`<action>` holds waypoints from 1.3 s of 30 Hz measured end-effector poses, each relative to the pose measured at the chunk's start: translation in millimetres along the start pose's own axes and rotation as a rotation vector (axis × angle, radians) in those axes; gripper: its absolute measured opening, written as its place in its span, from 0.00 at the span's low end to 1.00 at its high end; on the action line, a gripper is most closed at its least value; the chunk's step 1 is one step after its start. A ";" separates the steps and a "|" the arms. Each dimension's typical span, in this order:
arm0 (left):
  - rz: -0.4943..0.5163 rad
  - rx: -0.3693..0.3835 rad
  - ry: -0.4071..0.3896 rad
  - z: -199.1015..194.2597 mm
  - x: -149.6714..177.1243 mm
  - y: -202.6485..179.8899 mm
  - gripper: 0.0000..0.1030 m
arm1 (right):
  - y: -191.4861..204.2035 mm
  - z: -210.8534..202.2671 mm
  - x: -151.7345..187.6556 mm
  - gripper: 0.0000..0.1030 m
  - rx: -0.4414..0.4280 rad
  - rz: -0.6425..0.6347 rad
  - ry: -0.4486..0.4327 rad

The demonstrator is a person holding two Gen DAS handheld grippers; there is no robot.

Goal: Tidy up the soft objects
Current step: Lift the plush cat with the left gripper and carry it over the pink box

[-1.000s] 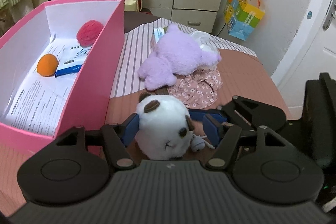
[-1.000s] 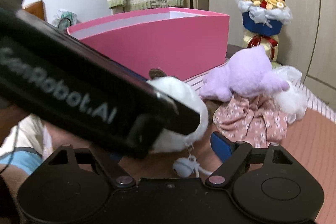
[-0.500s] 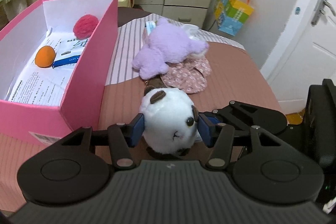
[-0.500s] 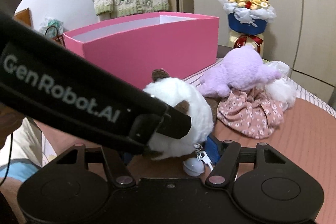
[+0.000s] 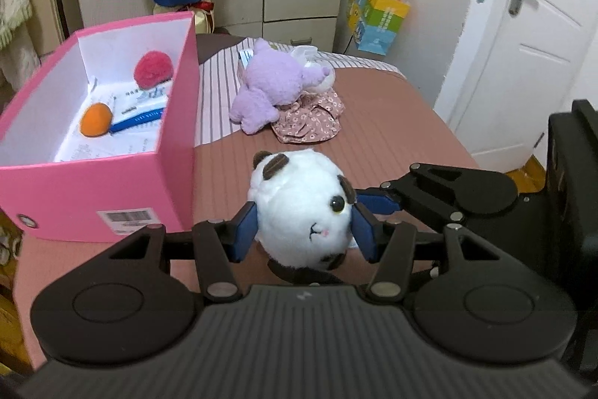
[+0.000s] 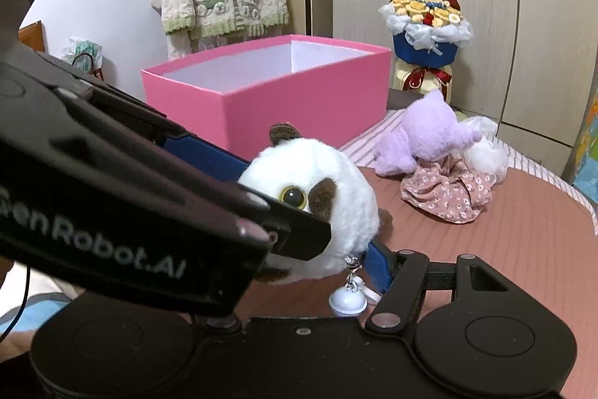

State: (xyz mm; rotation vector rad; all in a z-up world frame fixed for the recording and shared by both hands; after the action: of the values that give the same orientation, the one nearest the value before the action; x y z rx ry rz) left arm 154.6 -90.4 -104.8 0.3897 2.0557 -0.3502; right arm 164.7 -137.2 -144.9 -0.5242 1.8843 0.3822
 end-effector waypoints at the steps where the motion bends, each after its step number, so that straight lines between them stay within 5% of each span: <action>1: 0.007 0.004 -0.004 -5.7 -0.8 0.2 0.51 | 3.1 -0.3 -3.0 0.68 0.001 0.009 -0.003; 13: 0.065 0.062 -0.012 -74.0 -8.0 9.0 0.51 | 55.9 -38.9 -30.2 0.68 0.017 -0.014 0.010; 25: 0.080 0.032 -0.043 -119.9 -40.1 40.6 0.51 | 99.9 -43.3 -77.7 0.69 -0.043 -0.098 -0.031; 39: 0.064 -0.012 -0.152 -105.5 -106.4 104.4 0.51 | 99.1 13.4 -152.8 0.69 -0.093 -0.123 -0.089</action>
State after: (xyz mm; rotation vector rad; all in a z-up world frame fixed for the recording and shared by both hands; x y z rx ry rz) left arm 165.6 32.6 29.7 0.4081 1.8922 -0.3186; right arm 170.9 -19.3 -5.4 -0.6713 1.7451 0.4065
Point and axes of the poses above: each gripper's, at about its wrist camera, not at the fingertips, and z roughly the way its jaws point, y to its left, x to its underside, the point moved 10 cm from there along z, roughly the way its jaws point, and after that the axes turned 14 degrees about -y, right-handed, at the moved point
